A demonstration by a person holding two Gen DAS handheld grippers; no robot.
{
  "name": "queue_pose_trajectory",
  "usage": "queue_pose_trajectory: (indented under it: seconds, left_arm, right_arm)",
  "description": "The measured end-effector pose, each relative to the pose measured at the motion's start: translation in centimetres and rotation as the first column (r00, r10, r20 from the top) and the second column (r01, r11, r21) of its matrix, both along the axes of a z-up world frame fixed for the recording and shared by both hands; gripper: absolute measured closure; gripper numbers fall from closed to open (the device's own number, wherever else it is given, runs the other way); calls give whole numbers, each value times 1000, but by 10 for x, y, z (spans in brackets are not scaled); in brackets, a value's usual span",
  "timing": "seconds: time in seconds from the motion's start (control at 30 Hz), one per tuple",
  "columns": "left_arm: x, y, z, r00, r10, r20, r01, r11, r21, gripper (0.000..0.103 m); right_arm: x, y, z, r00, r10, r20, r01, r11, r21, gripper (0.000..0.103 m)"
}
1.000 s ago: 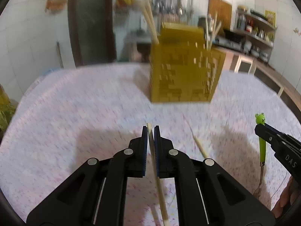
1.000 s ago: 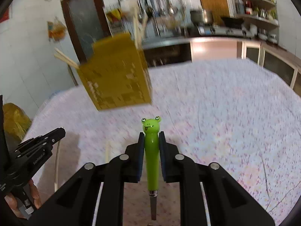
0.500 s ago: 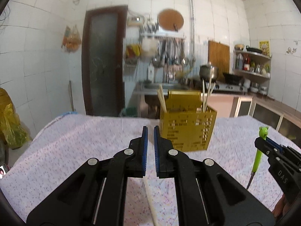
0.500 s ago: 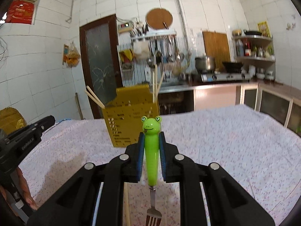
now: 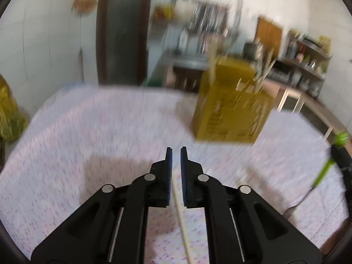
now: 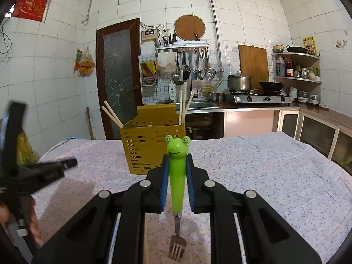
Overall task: Organize utensils
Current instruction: 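Lift the fork with the right tool while the left tool lifts its chopstick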
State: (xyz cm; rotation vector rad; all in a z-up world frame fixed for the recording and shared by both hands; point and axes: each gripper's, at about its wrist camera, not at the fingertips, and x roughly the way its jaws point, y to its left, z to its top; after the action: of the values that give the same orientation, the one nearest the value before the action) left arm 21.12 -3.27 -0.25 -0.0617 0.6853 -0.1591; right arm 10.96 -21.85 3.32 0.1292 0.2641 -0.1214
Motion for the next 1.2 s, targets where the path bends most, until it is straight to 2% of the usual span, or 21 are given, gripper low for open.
queue_pose_trajectory:
  seconds: [0.07, 0.2, 0.3, 0.43, 0.5, 0.53, 0.57, 0.67, 0.7, 0.8, 0.9, 1.0, 1.13, 1.2]
  left_arm:
    - [14, -2, -17, 997, 9, -83, -7, 1000, 21, 82]
    - [32, -8, -49, 983, 42, -179, -27, 996, 85, 77]
    - [42, -9, -62, 971, 52, -233, -30, 995, 97, 67]
    - [42, -17, -65, 975, 53, -214, -22, 990, 143, 66]
    - [42, -18, -66, 977, 47, -208, -18, 990, 139, 68]
    - [41, -18, -65, 978, 36, -205, -9, 991, 133, 77]
    - [39, -18, -64, 979, 29, -202, -3, 992, 128, 93]
    - [35, -14, -58, 980, 5, -196, 9, 997, 70, 98]
    - [32, -17, -53, 983, 3, -182, 9, 998, 65, 98]
    - [17, -18, -30, 997, -7, -76, 11, 999, 49, 98]
    - [-5, -11, -3, 999, -15, 45, 15, 1000, 3, 98]
    - [-33, -7, 28, 979, 0, 202, 2, 1000, -12, 98]
    - [-59, -2, 51, 943, 18, 333, -5, 999, -41, 98]
    - [-68, -4, 58, 930, 15, 366, -6, 1000, -24, 98]
  right_arm:
    - [1, -2, -1, 1000, 0, -4, 0, 1000, 7, 87]
    - [4, -2, -1, 1000, -2, -9, 2, 1000, 14, 87]
    - [4, -2, -1, 1000, -1, -9, 1, 1000, 14, 87]
    - [4, -2, -1, 1000, -2, -8, 2, 1000, 15, 87]
    - [4, -2, -1, 1000, -3, -8, 3, 1000, 14, 87]
    - [4, -2, -1, 1000, -3, -8, 3, 1000, 16, 87]
    - [4, -2, -1, 1000, -3, -7, 3, 1000, 16, 87]
    - [4, -2, -1, 1000, -5, -6, 5, 1000, 16, 87]
    - [3, -1, -2, 1000, -6, -6, 6, 1000, 16, 87]
    - [3, -2, -2, 1000, -5, -5, 5, 1000, 20, 87]
    - [3, -2, -2, 1000, -4, -5, 4, 1000, 17, 87]
    - [4, -2, -2, 1000, -4, -5, 4, 1000, 18, 87]
    - [4, -2, -2, 1000, -4, -5, 4, 1000, 18, 87]
    - [3, -2, -2, 1000, -5, -4, 5, 1000, 18, 87]
